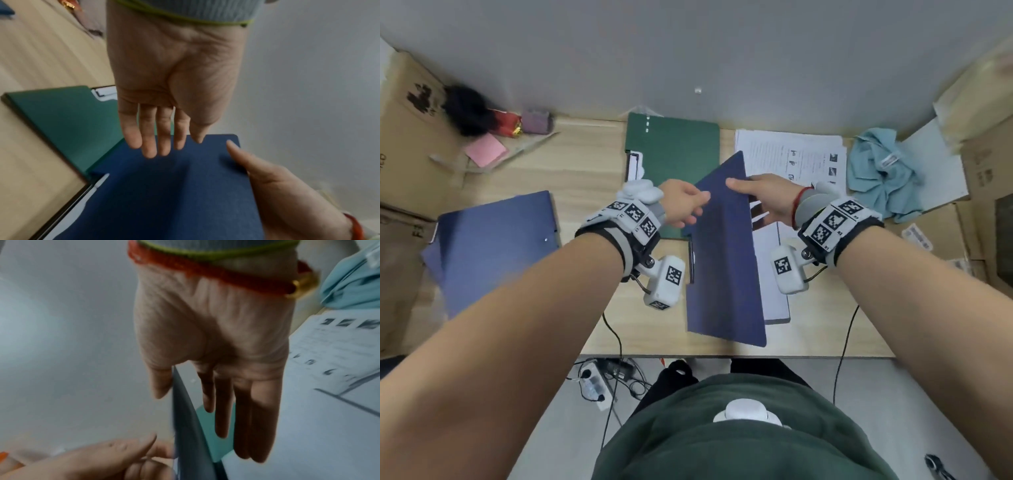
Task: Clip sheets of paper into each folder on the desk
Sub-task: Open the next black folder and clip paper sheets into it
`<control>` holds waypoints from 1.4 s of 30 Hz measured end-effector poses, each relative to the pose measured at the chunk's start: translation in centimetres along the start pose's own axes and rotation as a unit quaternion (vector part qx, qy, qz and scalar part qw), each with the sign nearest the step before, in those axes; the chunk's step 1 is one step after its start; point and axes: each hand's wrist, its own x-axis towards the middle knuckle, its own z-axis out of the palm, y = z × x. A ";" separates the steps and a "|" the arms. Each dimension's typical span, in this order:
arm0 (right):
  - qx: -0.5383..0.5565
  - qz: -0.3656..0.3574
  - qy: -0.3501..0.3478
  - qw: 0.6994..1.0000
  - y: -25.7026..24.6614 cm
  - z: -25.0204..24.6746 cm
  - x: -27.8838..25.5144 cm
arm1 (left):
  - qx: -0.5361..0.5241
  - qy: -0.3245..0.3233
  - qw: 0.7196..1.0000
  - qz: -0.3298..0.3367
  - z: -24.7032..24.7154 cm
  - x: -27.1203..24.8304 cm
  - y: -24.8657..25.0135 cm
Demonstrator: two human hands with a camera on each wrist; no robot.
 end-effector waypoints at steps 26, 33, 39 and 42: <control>-0.060 0.154 0.060 0.984 13.9 -5.1 5.8 | -0.105 0.096 0.979 -0.149 8.3 7.8 -8.5; 0.048 0.085 -0.046 0.994 10.9 -4.0 5.5 | -0.147 0.155 0.973 -0.087 0.8 6.0 -4.4; 0.104 0.019 0.017 0.994 5.2 -1.7 8.9 | 0.035 0.175 0.967 -0.181 -4.8 5.3 -6.7; 0.101 0.032 0.014 0.994 2.3 0.2 11.3 | 0.077 0.155 0.954 -0.243 -6.4 5.0 -9.3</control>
